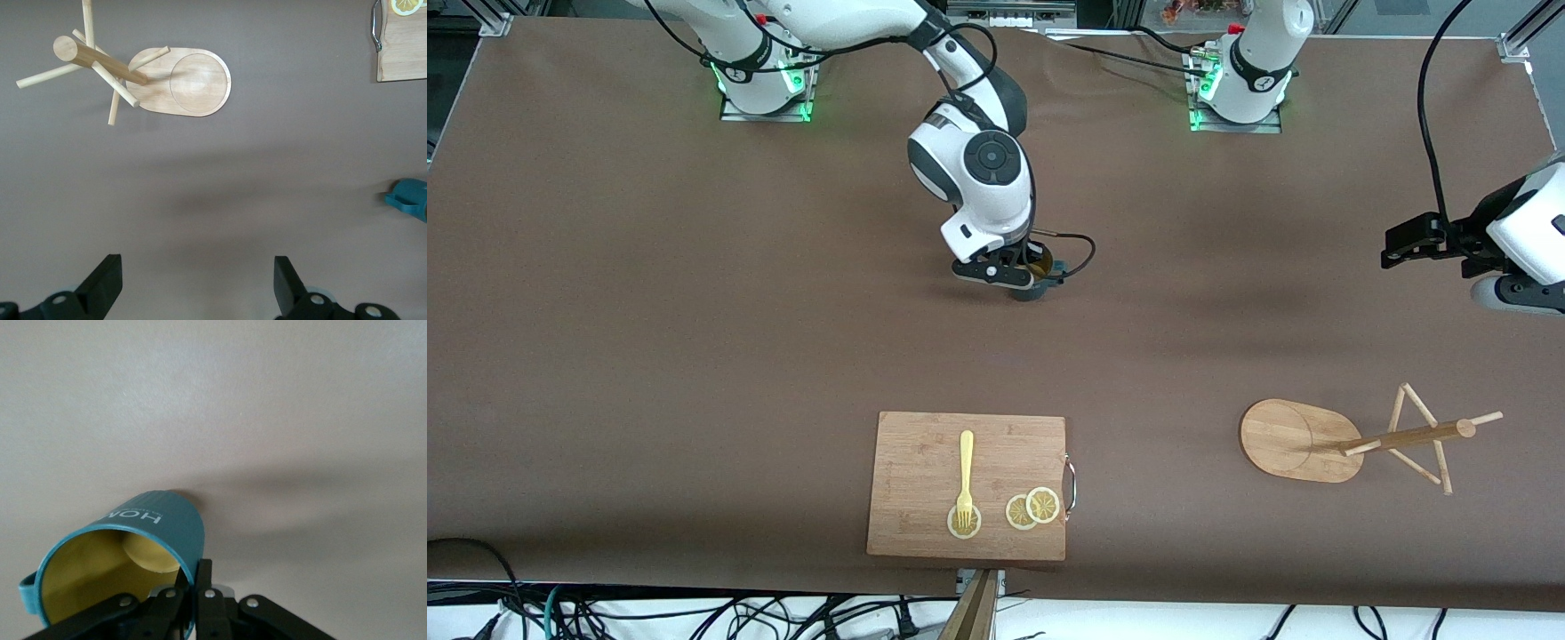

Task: Pass cup and hang on rack
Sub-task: 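Carry the teal mug with the right gripper toward the table middle, then set the mug down, release it while the left gripper approaches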

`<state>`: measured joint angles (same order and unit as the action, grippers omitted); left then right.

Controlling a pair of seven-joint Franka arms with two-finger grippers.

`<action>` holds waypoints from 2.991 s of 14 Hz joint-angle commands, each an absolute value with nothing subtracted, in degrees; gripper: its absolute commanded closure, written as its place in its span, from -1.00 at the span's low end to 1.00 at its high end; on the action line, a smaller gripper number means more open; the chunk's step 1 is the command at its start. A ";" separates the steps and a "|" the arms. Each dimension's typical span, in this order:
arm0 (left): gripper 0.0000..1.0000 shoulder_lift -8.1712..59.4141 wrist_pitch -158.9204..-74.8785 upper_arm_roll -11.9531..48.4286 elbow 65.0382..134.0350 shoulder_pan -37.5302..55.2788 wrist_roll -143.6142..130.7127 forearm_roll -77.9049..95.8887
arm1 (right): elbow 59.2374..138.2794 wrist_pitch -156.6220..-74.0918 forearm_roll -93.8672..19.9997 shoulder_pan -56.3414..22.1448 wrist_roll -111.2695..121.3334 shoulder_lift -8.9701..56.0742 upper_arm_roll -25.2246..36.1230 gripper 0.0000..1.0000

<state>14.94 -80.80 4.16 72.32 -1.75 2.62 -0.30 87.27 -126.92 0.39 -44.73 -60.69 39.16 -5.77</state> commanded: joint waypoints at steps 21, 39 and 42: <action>-1.00 15.65 -80.06 4.22 82.95 1.32 23.17 8.88 | 85.34 -100.50 -0.96 -33.40 -38.97 17.33 -0.81 -1.00; -1.00 12.22 -121.88 4.22 122.41 4.92 85.75 45.40 | 104.03 -74.70 3.50 -33.57 12.05 -3.04 36.56 -1.00; -1.00 12.39 -126.99 4.31 126.47 5.80 96.21 56.65 | 111.26 -77.78 5.19 -33.57 11.69 -8.17 35.25 -1.00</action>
